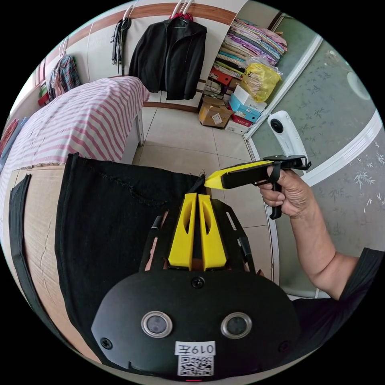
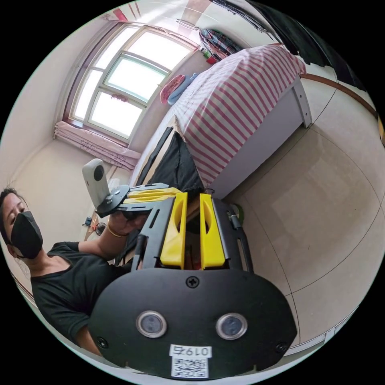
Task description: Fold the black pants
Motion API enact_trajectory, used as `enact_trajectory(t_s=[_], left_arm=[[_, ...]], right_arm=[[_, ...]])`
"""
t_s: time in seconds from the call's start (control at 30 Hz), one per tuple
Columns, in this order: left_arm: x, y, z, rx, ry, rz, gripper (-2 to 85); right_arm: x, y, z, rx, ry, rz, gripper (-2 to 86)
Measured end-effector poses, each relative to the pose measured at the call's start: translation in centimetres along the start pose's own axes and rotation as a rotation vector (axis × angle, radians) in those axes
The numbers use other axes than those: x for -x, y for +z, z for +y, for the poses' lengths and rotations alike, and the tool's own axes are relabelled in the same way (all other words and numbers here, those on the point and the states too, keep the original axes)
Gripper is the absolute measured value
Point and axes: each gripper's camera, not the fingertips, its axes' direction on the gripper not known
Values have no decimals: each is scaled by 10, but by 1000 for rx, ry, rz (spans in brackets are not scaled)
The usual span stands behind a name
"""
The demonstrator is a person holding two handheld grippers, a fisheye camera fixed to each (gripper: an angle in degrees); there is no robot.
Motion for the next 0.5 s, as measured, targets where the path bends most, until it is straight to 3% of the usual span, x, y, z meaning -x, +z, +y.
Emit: enact_trajectory(t_s=[0.2, 0.5], left_arm=[[3, -5, 1, -6, 2, -8, 8], [25, -12, 4, -22, -72, 8, 6]], right_arm=[[1, 4, 15, -24, -19, 67, -1], [-20, 8, 42, -77, 23, 19, -6]])
